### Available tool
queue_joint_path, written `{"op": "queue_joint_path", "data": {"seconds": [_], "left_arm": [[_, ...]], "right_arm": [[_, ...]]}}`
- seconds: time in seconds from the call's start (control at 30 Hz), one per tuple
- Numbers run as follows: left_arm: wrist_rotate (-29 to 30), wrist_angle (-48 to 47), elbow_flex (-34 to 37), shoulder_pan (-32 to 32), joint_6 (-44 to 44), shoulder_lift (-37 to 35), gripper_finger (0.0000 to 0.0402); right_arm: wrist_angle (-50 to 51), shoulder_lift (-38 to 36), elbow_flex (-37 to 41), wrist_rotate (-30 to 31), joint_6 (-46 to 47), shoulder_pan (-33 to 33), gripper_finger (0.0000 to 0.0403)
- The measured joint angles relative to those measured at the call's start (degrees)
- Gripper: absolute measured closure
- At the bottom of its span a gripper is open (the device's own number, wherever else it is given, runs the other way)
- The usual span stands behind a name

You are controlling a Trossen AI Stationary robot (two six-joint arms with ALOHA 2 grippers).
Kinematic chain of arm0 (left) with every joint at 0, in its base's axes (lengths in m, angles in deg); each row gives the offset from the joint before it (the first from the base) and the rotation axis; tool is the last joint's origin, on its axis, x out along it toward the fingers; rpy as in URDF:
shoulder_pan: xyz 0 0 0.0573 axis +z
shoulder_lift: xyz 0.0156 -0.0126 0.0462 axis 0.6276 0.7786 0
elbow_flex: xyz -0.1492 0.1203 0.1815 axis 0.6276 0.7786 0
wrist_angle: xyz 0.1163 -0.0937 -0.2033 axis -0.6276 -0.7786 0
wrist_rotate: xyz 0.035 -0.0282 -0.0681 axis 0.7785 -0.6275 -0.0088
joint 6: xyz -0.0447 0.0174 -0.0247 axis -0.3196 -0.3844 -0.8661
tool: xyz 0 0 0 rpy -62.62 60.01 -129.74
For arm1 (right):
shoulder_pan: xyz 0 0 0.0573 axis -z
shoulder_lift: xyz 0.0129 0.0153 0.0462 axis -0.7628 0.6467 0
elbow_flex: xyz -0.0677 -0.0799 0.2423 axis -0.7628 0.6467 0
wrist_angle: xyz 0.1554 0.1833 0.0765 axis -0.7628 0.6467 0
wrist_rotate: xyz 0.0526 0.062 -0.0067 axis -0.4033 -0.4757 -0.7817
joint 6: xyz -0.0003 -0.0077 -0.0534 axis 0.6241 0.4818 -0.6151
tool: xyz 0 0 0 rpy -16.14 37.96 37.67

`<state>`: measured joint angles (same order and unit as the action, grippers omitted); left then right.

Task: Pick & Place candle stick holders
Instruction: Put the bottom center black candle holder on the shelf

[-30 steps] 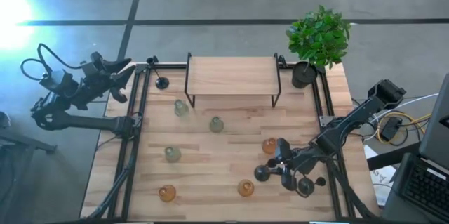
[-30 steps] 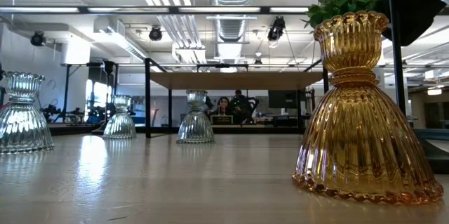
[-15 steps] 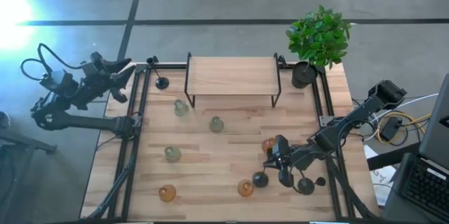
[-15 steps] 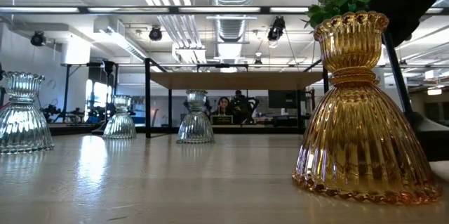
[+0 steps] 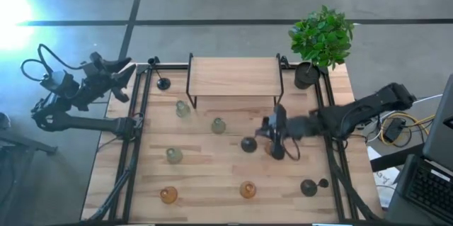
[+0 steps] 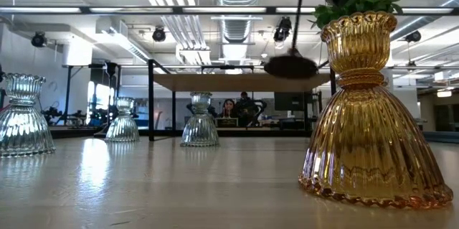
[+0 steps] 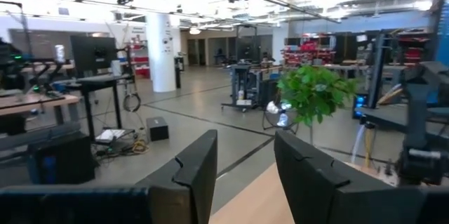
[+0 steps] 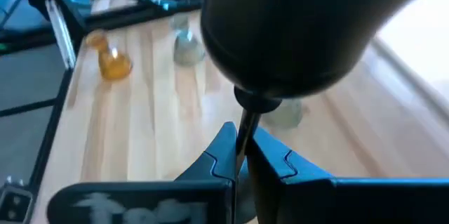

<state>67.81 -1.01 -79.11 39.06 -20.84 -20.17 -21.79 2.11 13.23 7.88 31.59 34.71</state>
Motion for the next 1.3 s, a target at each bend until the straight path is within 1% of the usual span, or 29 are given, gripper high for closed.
{"op": "queue_joint_path", "data": {"seconds": [0.07,0.23,0.43,0.57,0.87,1.0,1.1,1.17,1.3], "left_arm": [[0.9,0.0,0.0,0.0,0.0,0.0,0.0255],[0.9,0.0,0.0,0.0,0.0,0.0,0.0255],[1.1,0.0,0.0,0.0,0.0,0.0,0.0255],[1.1,0.0,0.0,0.0,0.0,0.0,0.0255],[1.1,0.0,0.0,0.0,0.0,0.0,0.0255],[1.1,0.0,0.0,0.0,0.0,0.0,0.0255],[1.1,0.0,0.0,0.0,-0.1,0.0,0.0255],[1.1,0.0,0.0,0.0,-0.1,0.0,0.0255],[1.1,0.0,0.0,0.0,-0.2,0.0,0.0255]], "right_arm": [[1.5,0.2,-3.6,-2.9,-1.1,3.6,0.0392],[6.1,1.8,-12.7,-9.4,-6.3,11.9,0.0392],[13.5,6.6,-23.9,-13.3,-11.9,19.4,0.0392],[19.3,11.2,-30.8,-15.9,-15.1,22.5,0.0392],[23.0,21.1,-43.9,-18.9,-22.1,25.5,0.0392],[26.4,24.6,-49.8,-19.1,-24.5,26.9,0.0392],[30.8,26.8,-53.9,-19.0,-25.6,28.3,0.0392],[32.4,28.1,-55.5,-19.0,-26.6,29.8,0.0392],[32.2,30.0,-56.8,-19.0,-27.7,34.4,0.0392]]}}
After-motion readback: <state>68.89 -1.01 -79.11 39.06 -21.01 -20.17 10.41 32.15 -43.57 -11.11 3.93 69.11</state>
